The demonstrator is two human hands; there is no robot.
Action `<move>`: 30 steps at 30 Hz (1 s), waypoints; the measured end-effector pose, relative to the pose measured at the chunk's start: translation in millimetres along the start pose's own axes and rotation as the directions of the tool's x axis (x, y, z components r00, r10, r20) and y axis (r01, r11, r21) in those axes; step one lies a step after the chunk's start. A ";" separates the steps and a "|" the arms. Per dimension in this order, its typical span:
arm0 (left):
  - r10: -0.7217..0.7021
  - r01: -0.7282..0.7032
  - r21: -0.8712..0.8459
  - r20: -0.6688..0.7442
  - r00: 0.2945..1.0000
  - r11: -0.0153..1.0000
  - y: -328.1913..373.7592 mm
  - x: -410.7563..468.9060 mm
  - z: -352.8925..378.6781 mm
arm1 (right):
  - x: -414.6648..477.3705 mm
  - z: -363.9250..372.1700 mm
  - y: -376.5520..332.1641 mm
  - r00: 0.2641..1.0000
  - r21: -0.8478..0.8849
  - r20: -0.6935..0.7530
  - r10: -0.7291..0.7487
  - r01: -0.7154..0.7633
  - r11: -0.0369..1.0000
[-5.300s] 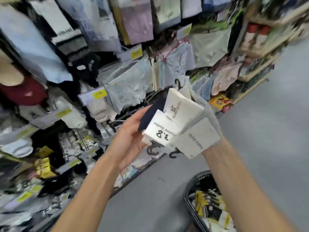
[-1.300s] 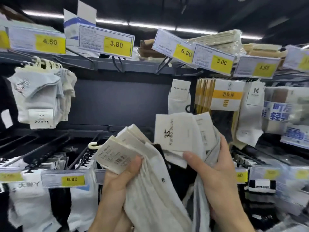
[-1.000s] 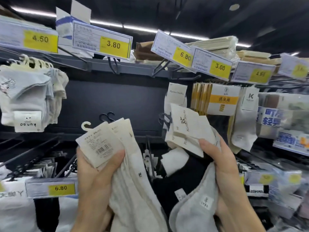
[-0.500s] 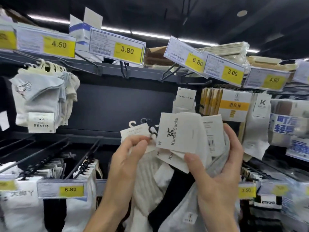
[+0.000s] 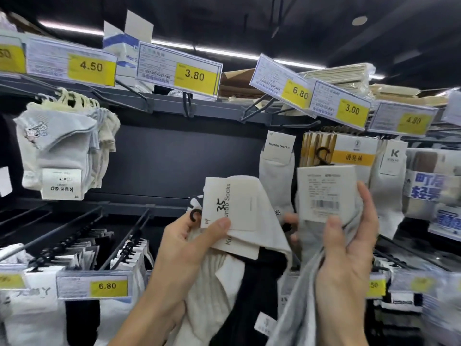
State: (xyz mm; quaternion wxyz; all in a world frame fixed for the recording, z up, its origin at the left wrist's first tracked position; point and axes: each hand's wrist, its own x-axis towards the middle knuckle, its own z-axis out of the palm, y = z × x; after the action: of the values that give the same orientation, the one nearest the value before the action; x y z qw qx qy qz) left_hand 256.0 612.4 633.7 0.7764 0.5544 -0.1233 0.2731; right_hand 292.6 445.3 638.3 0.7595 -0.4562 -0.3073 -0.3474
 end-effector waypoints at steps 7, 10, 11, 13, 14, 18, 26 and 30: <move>-0.011 -0.014 0.164 0.148 0.989 0.986 11.9 7.6 -8.1 | 3.9 -17.4 -2.5 0.765 -0.433 0.621 -0.171 0.516 0.739; 0.005 -0.041 0.182 0.196 0.981 0.982 15.2 9.5 -6.7 | -2.8 -18.8 -1.3 0.692 -0.465 0.720 0.045 0.433 0.772; 0.000 -0.040 0.183 0.210 0.978 0.982 16.2 9.9 -7.4 | -2.1 -18.6 -3.5 0.712 -0.451 0.699 0.073 0.359 0.817; -0.021 -0.024 0.180 0.248 0.969 0.983 17.8 10.1 -9.4 | 2.0 -16.1 -8.7 0.761 -0.435 0.644 0.075 0.285 0.854; -0.039 -0.008 0.167 0.274 0.961 0.986 18.5 9.9 -10.6 | 5.0 -15.3 -10.1 0.783 -0.444 0.618 0.075 0.268 0.855; -0.058 0.011 0.141 0.332 0.942 0.990 21.4 9.9 -13.1 | 18.8 -13.3 -12.2 0.817 -0.439 0.535 0.217 0.050 0.897; 0.038 -0.131 0.263 0.330 0.943 0.956 21.8 9.3 -11.1 | 27.8 -17.9 -19.1 0.882 -0.387 0.415 0.224 -0.052 0.921; 0.045 -0.149 0.323 0.309 0.950 0.935 22.1 8.4 -10.7 | 30.1 -22.2 -31.8 0.833 -0.579 0.480 0.276 0.063 0.813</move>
State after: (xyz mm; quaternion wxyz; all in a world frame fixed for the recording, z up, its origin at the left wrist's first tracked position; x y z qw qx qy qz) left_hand 249.3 630.0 651.5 0.6262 0.7087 -0.2165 0.2423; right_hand 287.4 406.8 668.4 0.4868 -0.7589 -0.3635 -0.2343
